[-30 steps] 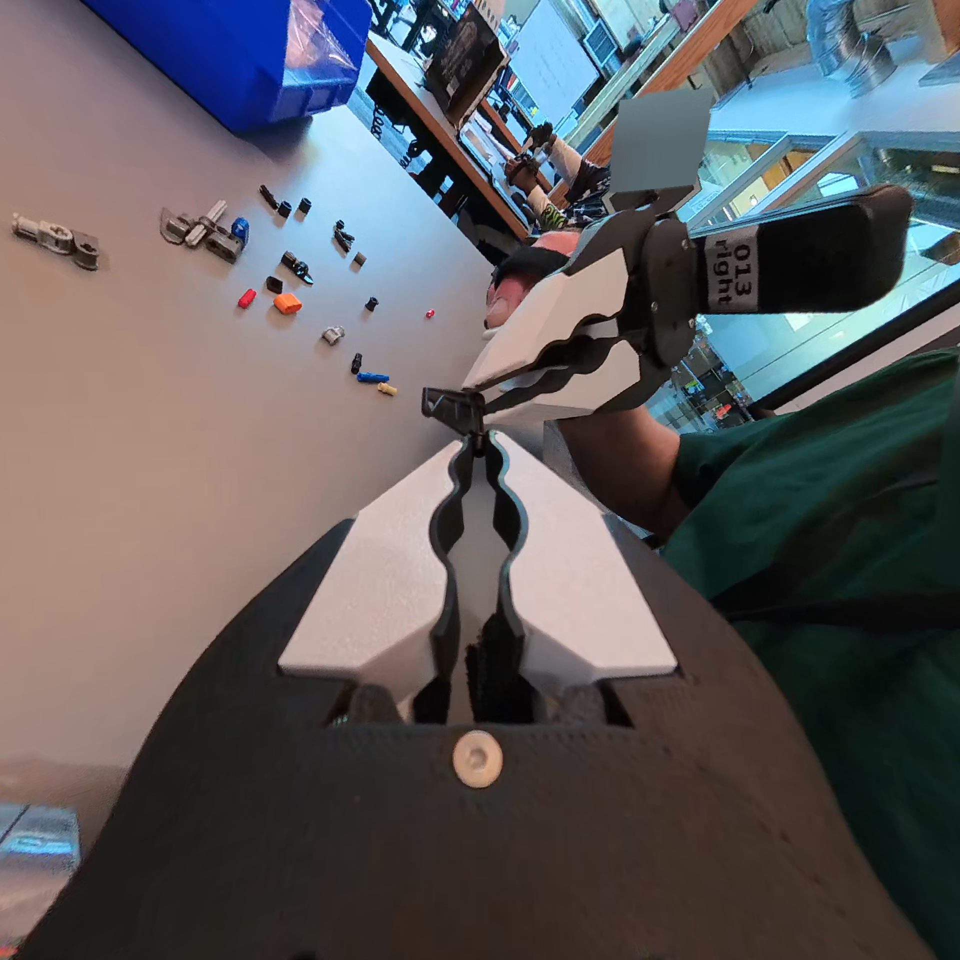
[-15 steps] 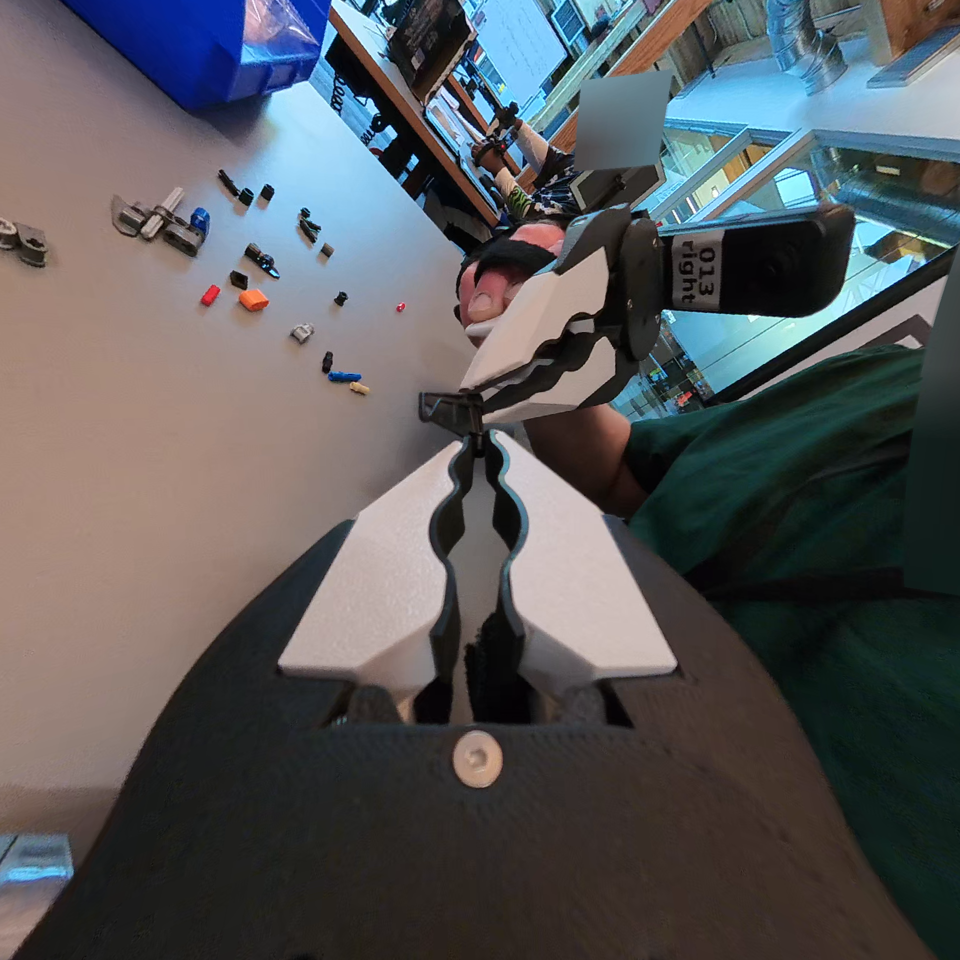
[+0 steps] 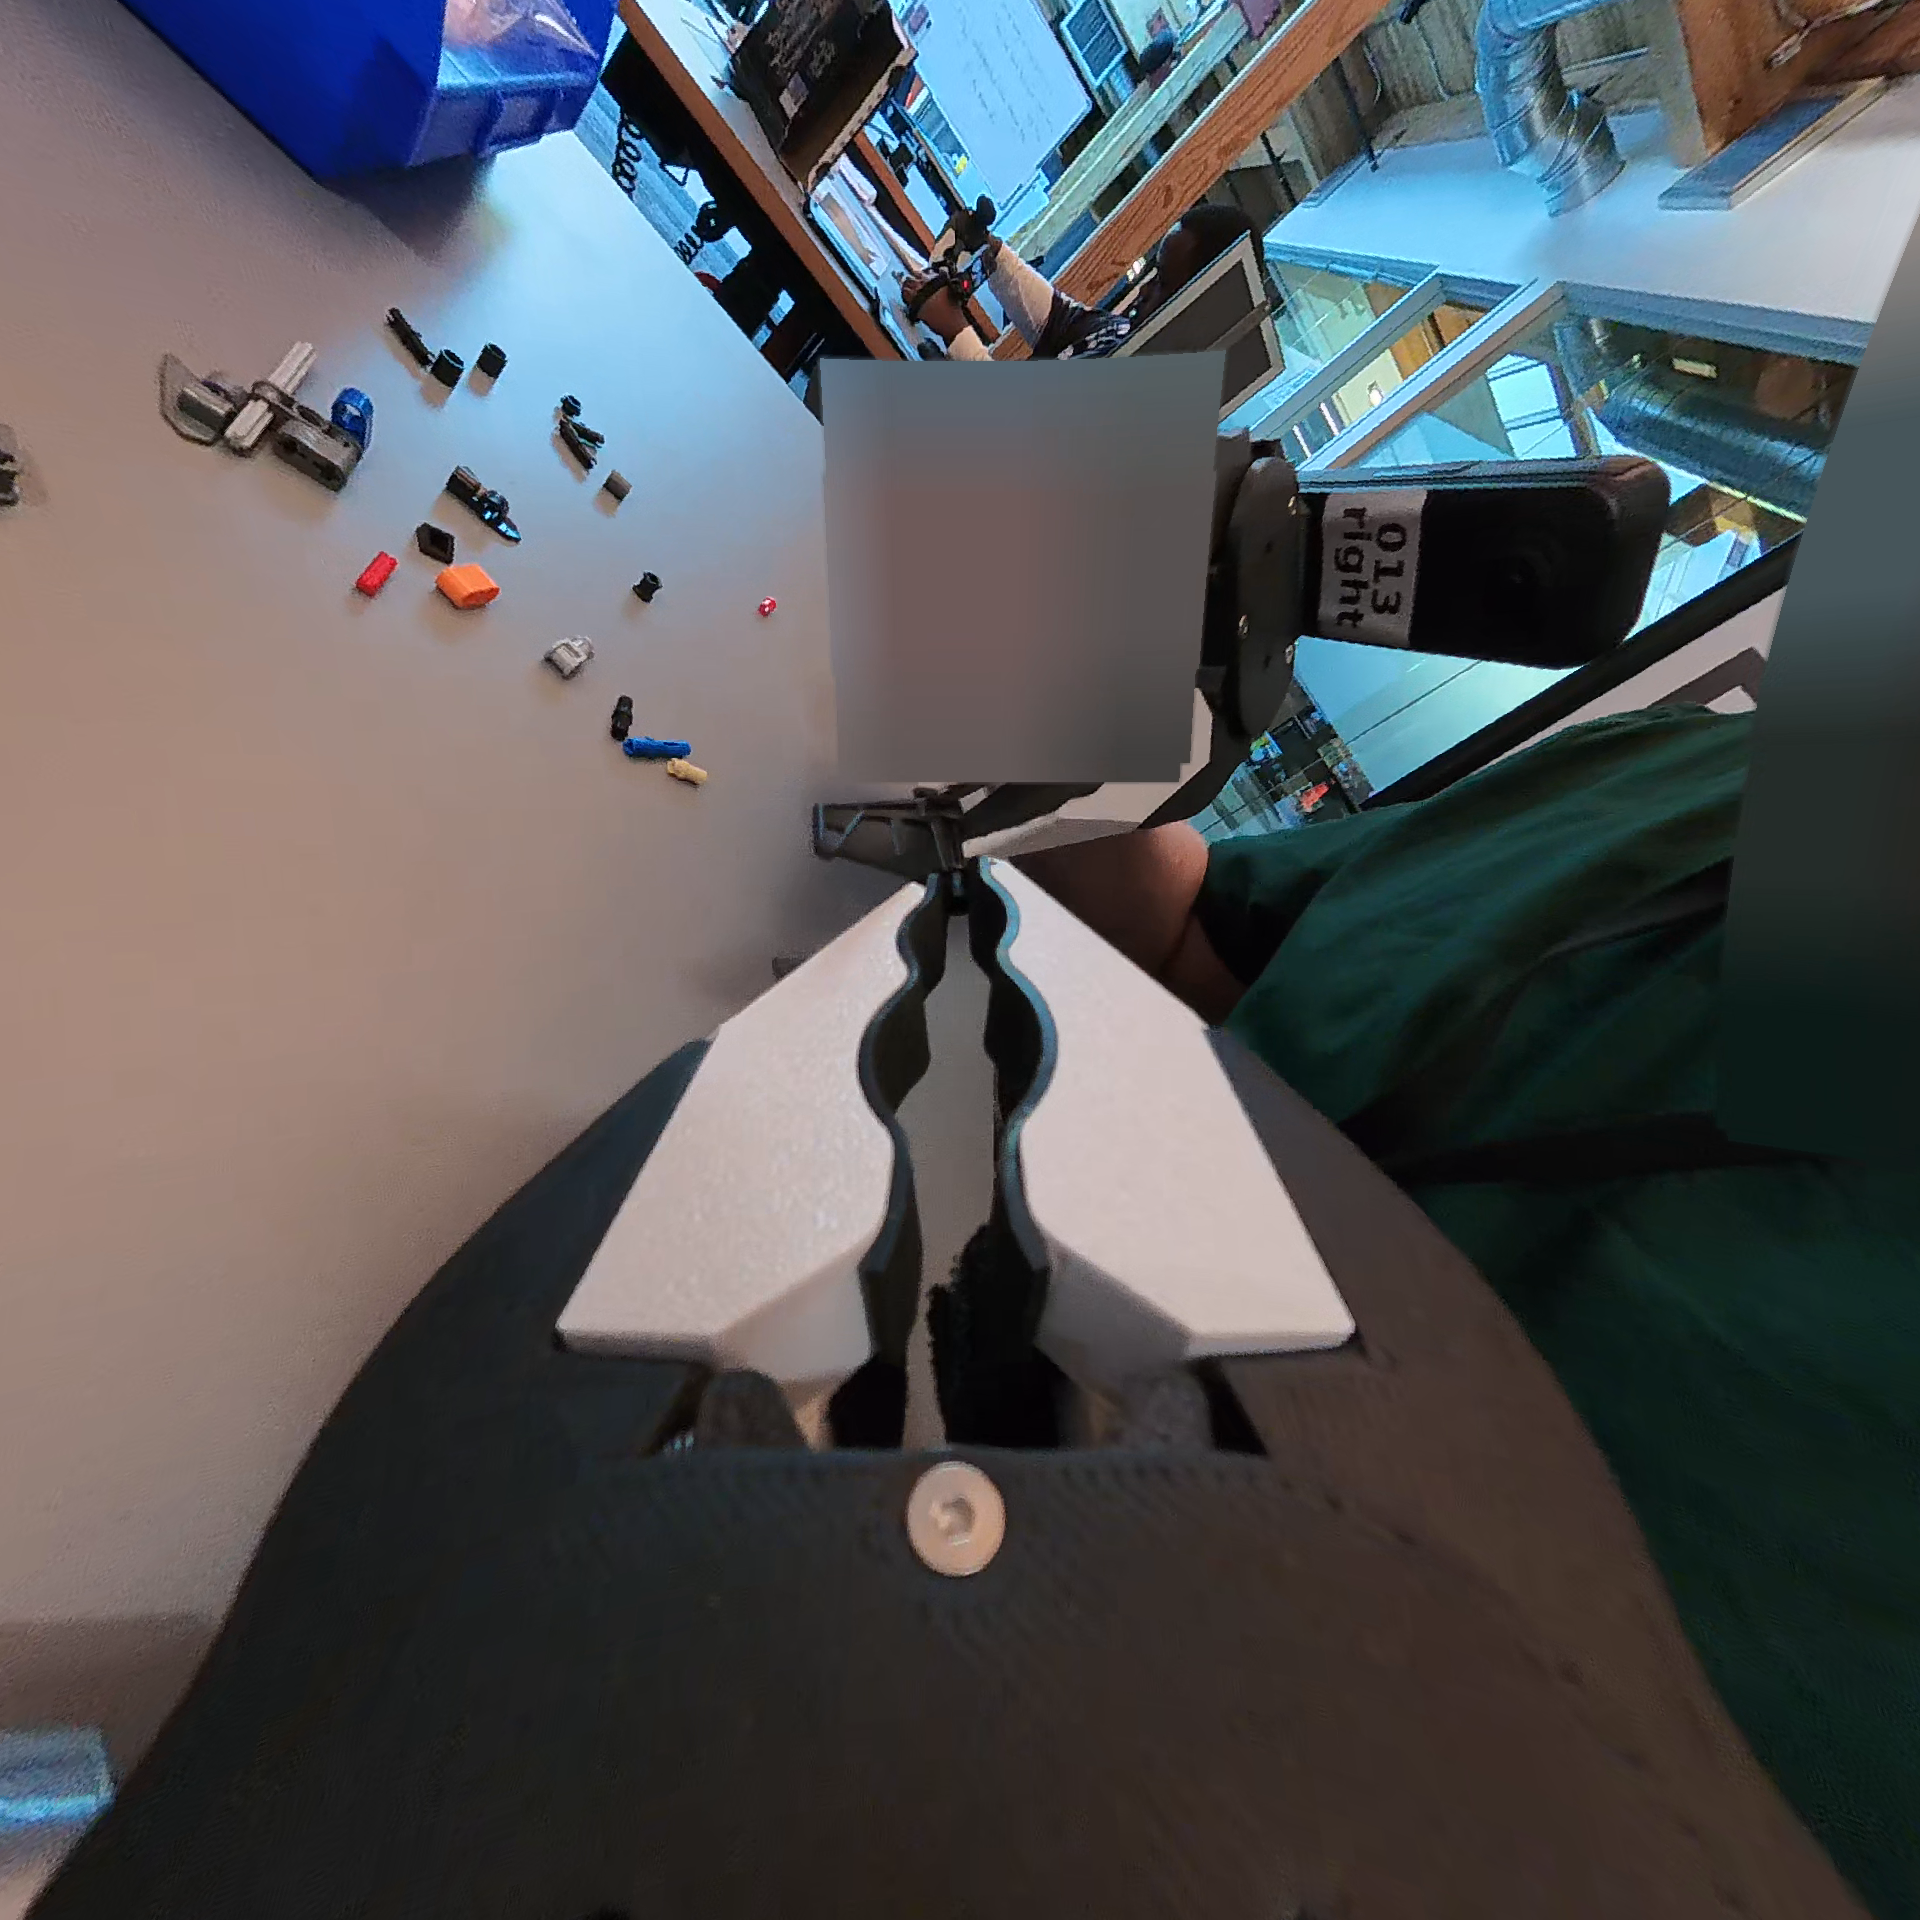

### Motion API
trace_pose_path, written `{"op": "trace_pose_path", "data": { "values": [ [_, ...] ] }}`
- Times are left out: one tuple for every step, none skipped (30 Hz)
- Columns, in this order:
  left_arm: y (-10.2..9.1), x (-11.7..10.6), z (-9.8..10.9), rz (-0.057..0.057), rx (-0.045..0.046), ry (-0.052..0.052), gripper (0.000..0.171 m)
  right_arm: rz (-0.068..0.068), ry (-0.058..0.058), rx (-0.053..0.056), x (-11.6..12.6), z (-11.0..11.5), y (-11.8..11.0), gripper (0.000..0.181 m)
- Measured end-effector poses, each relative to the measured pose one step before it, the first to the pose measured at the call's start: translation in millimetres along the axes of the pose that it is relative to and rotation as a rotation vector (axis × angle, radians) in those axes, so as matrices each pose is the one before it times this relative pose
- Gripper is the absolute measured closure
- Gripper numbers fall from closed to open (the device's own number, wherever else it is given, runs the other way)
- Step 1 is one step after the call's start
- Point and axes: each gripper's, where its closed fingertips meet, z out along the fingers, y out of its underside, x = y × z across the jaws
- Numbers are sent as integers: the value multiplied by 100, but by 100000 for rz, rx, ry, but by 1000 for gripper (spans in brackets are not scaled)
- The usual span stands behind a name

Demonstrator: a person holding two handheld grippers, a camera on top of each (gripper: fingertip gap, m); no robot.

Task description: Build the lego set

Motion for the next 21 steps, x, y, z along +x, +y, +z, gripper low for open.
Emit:
{"op": "trace_pose_path", "data": {
  "values": [
    [-10,1,39,-444,480,474,169,345,253,229,25,-22,11,176],
    [-4,-13,50,-774,816,560,169,-96,144,-18,-13,7,51,176],
    [78,-48,48,-789,423,483,169,129,-186,-217,-65,34,75,176],
    [21,-34,-9,-757,544,533,169,370,112,352,-22,32,-48,177],
    [-76,21,-17,-553,718,633,170,137,495,204,75,-17,-15,177],
    [-130,10,66,-98,624,158,170,221,581,-20,147,-74,15,177],
    [-139,-9,92,33,604,-140,169,20,532,-71,108,-47,28,177],
    [-52,-18,28,341,245,-418,169,-134,343,-223,5,6,38,176],
    [13,-54,-20,426,260,-898,170,190,219,-297,-20,57,93,176],
    [-30,-48,-27,352,987,-821,170,954,422,939,64,-43,-29,176],
    [-125,86,0,-66,1605,166,170,2333,-110,1999,111,-138,-131,176],
    [-135,144,19,-251,1346,449,170,2201,-307,2098,122,-169,-125,176],
    [-184,130,43,81,1636,-96,169,2486,146,1875,181,-146,-168,176],
    [-151,224,24,1077,1595,53,169,1983,-679,2130,26,-151,-272,176],
    [-37,300,-18,691,961,794,168,1496,-1116,1818,-33,-181,-239,175],
    [-21,176,-81,-529,1204,323,162,1246,-214,1366,115,-254,-187,176],
    [-147,-52,-234,-1114,2396,-1040,155,1696,-668,1816,115,-324,-228,176],
    [-70,102,-314,-989,1790,254,155,2724,-2691,1630,-97,-276,-164,175],
    [-44,87,-307,-297,1433,-61,154,2042,-2299,1056,-79,-204,-67,176],
    [-81,81,-237,313,1368,-572,153,418,-717,581,36,-111,-10,176],
    [-54,239,-139,596,866,384,154,638,-1701,1,-141,37,21,176]
  ]
}}
